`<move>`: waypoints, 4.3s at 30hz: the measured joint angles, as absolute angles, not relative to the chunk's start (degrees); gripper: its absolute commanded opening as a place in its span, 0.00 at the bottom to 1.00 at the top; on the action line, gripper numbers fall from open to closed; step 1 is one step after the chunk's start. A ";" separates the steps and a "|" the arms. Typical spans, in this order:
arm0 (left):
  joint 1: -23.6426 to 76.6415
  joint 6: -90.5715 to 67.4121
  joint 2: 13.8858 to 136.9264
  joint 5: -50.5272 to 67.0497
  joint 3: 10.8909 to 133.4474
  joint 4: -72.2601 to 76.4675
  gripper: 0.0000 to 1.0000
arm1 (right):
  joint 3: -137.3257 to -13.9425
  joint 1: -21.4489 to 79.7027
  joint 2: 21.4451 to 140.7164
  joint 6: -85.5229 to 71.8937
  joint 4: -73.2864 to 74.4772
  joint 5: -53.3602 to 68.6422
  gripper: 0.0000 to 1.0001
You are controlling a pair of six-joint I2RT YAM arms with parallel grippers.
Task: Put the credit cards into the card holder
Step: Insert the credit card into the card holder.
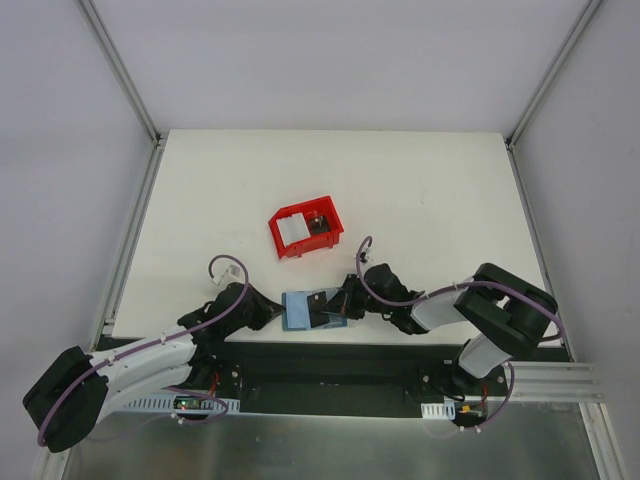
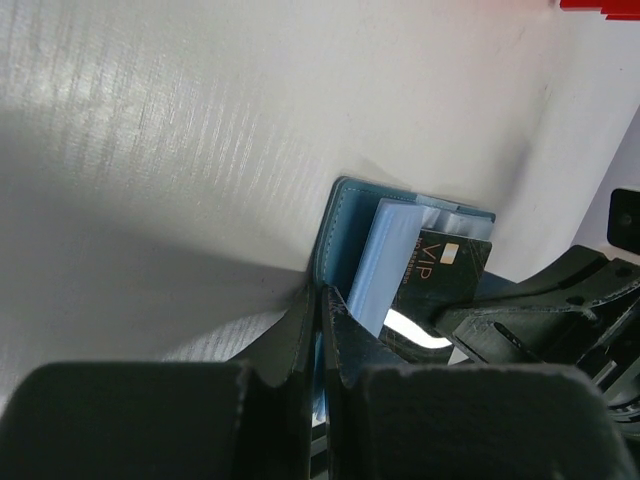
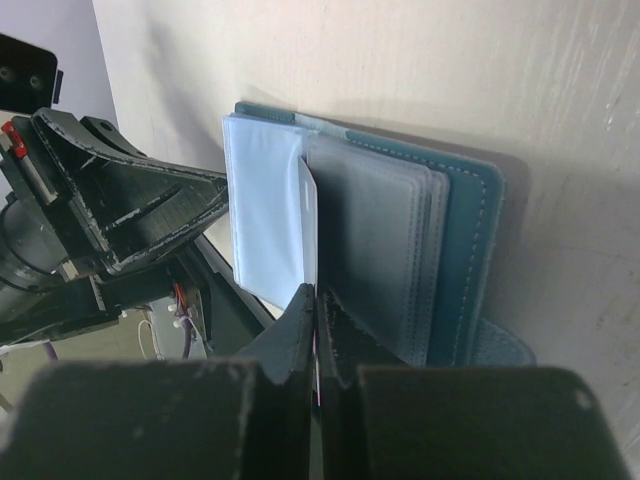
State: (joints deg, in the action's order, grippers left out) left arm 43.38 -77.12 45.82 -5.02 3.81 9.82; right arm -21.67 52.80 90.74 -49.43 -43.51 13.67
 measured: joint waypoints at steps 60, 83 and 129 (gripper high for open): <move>43.05 -77.36 45.58 -5.02 3.75 10.13 0.00 | -15.81 50.76 95.31 -56.18 -58.04 12.36 0.01; 43.03 -77.45 45.45 -5.06 3.73 10.07 0.00 | -18.00 52.36 97.19 -57.52 -57.56 13.04 0.01; 43.03 -77.80 45.52 -5.02 3.57 10.24 0.00 | -16.60 54.30 96.66 -65.06 -57.12 9.91 0.01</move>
State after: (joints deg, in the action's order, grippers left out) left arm 43.03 -77.80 45.52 -5.02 3.57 10.24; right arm -16.60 54.30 96.66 -65.06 -57.12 9.91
